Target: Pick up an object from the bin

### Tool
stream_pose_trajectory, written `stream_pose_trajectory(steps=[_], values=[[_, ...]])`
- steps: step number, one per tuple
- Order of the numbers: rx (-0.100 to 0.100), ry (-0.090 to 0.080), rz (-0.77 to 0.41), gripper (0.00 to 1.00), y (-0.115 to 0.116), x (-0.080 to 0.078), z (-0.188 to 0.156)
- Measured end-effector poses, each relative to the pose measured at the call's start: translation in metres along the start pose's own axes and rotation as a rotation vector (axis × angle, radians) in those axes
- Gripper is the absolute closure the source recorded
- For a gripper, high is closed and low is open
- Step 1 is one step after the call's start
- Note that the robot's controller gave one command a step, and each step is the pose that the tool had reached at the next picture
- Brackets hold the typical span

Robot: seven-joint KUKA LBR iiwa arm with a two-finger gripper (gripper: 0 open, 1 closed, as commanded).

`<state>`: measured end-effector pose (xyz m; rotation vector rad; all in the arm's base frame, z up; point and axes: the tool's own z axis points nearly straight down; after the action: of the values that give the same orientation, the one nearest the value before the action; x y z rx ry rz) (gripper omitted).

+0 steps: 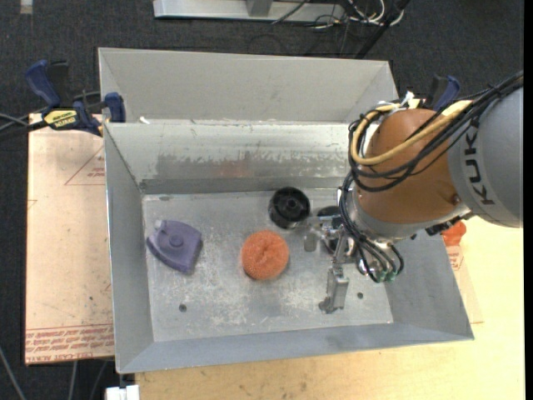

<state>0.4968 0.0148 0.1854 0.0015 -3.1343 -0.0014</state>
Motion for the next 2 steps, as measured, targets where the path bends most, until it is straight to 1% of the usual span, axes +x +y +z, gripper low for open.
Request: stream_pose_trajectory(steps=[1,2], values=[[0.0,-0.008,0.001,0.0,0.0,-0.002,-0.004],[0.001,-0.012,-0.064,0.0,0.006,-0.011,0.013]])
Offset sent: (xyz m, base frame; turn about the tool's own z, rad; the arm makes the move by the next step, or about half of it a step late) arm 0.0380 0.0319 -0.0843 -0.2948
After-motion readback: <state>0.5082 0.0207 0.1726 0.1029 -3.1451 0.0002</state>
